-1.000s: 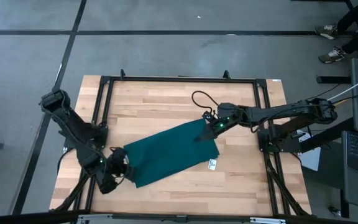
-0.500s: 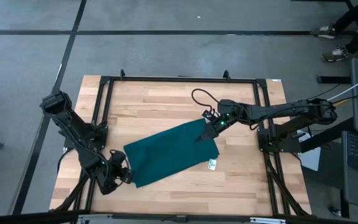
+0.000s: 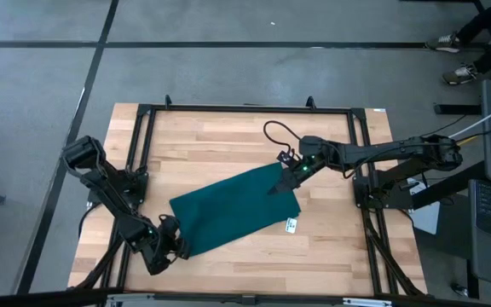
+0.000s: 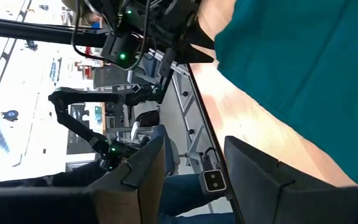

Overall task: Fold microfiber towels
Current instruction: Fold the black towel on the table

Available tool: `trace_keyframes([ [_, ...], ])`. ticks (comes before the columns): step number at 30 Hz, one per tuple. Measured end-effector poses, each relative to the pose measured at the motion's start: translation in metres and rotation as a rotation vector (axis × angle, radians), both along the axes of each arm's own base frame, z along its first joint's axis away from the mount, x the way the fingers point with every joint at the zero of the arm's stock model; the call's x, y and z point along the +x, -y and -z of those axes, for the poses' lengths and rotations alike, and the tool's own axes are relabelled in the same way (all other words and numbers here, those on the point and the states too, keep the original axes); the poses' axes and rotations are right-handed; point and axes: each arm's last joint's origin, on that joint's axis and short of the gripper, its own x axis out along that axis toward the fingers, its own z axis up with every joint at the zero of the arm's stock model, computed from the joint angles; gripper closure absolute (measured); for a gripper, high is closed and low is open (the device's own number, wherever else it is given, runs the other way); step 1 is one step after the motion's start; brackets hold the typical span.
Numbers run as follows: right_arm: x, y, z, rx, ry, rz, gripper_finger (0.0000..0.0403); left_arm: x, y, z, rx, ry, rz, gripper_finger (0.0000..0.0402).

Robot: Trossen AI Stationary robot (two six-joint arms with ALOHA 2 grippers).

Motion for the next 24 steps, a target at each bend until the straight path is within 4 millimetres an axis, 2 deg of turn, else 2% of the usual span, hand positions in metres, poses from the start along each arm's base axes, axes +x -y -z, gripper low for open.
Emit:
trace_keyframes([
  [12,0.0006,-0.0001,-0.0016,0.004,0.017,-0.005,0.0253,0.003,-0.0006,-0.0009,0.008,0.033,-0.011,0.0237],
  [14,0.0006,-0.0001,-0.0016,0.004,0.017,-0.005,0.0258,0.003,-0.0005,-0.0008,0.011,0.031,-0.001,0.0264],
  [18,0.0006,-0.0001,-0.0016,0.003,0.017,-0.005,0.0268,0.0031,-0.0009,-0.0007,0.014,0.029,0.003,0.0372],
  [20,0.0008,-0.0001,-0.0021,0.004,0.023,-0.005,0.0271,0.0037,-0.0014,-0.0007,0.018,0.028,0.004,0.0391],
  [24,0.0011,-0.0001,-0.0031,0.01,0.03,-0.002,0.0277,0.0049,-0.0001,-0.0018,0.004,0.044,0.007,0.0397],
])
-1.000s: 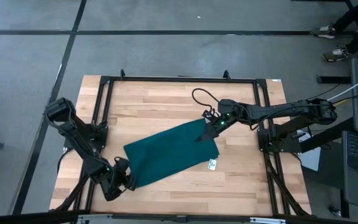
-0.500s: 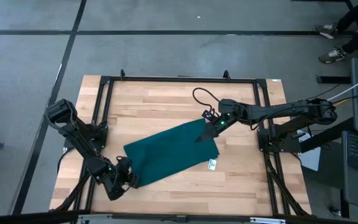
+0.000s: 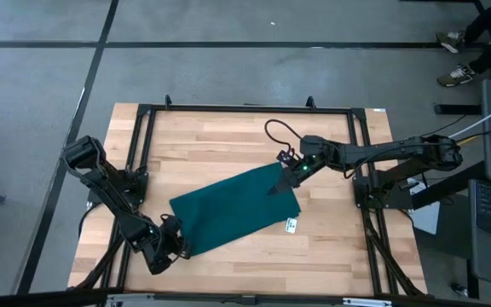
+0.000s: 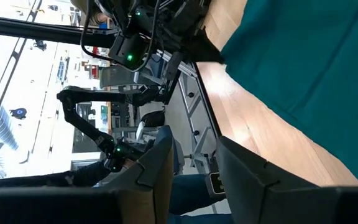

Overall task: Fold microfiber towels
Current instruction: Fold the black towel on the table

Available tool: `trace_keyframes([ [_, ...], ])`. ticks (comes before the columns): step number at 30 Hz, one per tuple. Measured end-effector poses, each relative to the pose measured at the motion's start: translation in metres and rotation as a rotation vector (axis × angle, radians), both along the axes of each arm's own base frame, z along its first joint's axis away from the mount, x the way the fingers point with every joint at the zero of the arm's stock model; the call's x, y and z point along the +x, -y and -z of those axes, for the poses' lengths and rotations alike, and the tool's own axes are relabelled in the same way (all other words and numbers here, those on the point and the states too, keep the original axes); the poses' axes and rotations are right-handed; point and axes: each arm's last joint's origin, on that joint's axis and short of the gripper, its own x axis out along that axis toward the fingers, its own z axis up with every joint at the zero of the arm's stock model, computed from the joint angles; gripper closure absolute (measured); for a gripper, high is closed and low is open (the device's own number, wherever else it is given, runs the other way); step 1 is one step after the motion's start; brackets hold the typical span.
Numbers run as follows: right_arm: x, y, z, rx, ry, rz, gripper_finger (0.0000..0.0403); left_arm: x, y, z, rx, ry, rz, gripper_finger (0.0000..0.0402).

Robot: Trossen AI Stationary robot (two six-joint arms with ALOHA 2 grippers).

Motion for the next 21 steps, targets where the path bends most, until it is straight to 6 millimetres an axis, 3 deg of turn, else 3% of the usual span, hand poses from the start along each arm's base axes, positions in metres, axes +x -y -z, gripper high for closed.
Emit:
trace_keyframes([
  [10,0.001,0.0,-0.002,0.012,0.017,0.005,0.0275,0.006,0.006,-0.033,-0.085,0.162,0.03,0.0398],
  [21,0.001,0.001,-0.004,0.008,0.035,0.006,0.028,0.011,0.012,-0.037,-0.181,0.245,0.018,0.0399],
])
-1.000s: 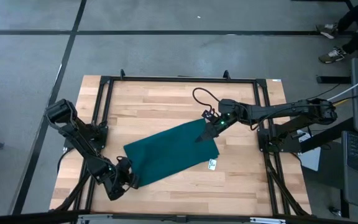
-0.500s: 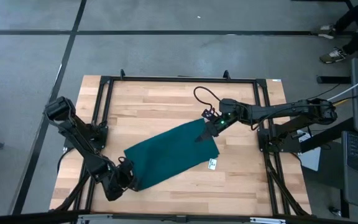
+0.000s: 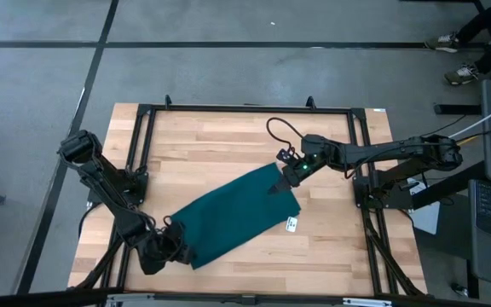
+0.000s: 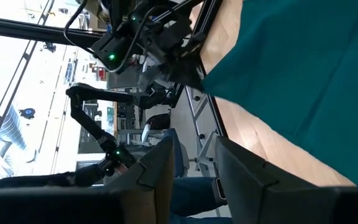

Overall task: Fold microfiber towels
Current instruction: Fold the black towel on the table

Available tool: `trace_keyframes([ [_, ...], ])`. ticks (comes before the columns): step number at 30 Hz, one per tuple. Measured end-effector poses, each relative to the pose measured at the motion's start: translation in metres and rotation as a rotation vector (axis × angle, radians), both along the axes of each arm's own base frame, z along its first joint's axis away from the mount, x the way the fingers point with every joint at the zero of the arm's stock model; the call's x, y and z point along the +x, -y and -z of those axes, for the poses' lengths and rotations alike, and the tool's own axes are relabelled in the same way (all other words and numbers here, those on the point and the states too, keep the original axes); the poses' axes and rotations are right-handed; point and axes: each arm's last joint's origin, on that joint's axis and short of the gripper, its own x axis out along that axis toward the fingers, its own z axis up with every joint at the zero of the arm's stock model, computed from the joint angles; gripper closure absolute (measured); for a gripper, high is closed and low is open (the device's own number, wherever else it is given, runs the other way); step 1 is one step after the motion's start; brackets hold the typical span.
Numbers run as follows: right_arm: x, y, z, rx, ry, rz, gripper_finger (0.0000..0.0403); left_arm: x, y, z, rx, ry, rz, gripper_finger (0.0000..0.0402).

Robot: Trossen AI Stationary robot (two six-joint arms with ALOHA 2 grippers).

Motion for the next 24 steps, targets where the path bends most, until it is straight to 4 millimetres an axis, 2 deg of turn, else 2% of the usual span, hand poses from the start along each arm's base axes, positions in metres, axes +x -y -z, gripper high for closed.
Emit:
trace_keyframes([
  [3,0.0,0.0,0.0,0.0,0.0,0.0,0.0284,0.003,0.003,-0.005,-0.041,0.06,-0.02,0.0399],
  [9,0.0,0.0,0.0,0.005,0.002,-0.023,0.0275,0.002,0.006,-0.006,-0.072,0.067,-0.011,0.0396],
  [19,-0.002,-0.004,-0.001,0.061,-0.014,-0.115,0.0233,0.005,0.013,-0.016,-0.123,0.171,0.001,0.0299],
  [24,-0.001,-0.005,-0.004,0.072,0.014,-0.136,0.0212,0.008,0.015,-0.023,-0.168,0.236,-0.016,0.0283],
])
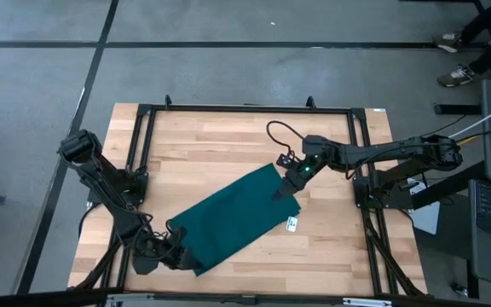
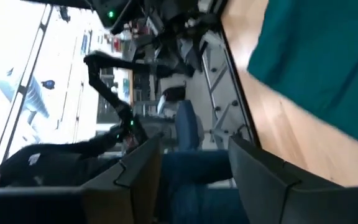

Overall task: Fold microfiber towels
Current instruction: Fold the black towel on the table

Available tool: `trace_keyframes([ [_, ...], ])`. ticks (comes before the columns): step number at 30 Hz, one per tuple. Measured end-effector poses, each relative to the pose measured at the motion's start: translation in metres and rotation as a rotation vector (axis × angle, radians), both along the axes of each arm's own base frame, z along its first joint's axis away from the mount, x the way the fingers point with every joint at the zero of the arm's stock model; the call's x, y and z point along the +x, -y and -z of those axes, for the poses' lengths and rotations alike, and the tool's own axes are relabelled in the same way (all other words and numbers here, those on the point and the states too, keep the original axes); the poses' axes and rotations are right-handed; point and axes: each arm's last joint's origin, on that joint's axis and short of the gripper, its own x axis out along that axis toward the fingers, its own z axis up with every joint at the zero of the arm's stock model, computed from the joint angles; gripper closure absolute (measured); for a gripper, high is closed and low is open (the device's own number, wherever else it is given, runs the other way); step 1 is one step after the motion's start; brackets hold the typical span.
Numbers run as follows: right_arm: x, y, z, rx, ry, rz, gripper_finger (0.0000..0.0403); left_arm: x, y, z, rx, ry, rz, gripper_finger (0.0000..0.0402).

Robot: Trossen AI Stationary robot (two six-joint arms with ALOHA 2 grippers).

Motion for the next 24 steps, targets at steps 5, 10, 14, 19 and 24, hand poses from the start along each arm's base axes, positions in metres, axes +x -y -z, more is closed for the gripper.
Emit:
trace_keyframes([
  [5,0.004,0.003,-0.002,-0.031,0.022,0.143,0.0212,-0.003,-0.014,-0.019,0.117,0.1,-0.079,0.0286],
  [10,0.018,-0.001,0.013,-0.04,-0.037,0.148,0.0296,-0.013,-0.052,-0.021,0.335,-0.055,-0.132,0.0292],
  [14,0.043,-0.014,0.015,-0.106,-0.007,0.101,0.0388,-0.021,-0.081,-0.011,0.409,-0.34,-0.05,0.0298],
  [19,0.075,-0.016,0.036,-0.158,-0.049,0.051,0.0398,-0.015,-0.106,-0.011,0.521,-0.419,-0.035,0.0306],
  [24,0.094,-0.011,0.066,-0.156,-0.117,0.013,0.04,-0.01,-0.128,0.005,0.567,-0.481,-0.083,0.0317],
])
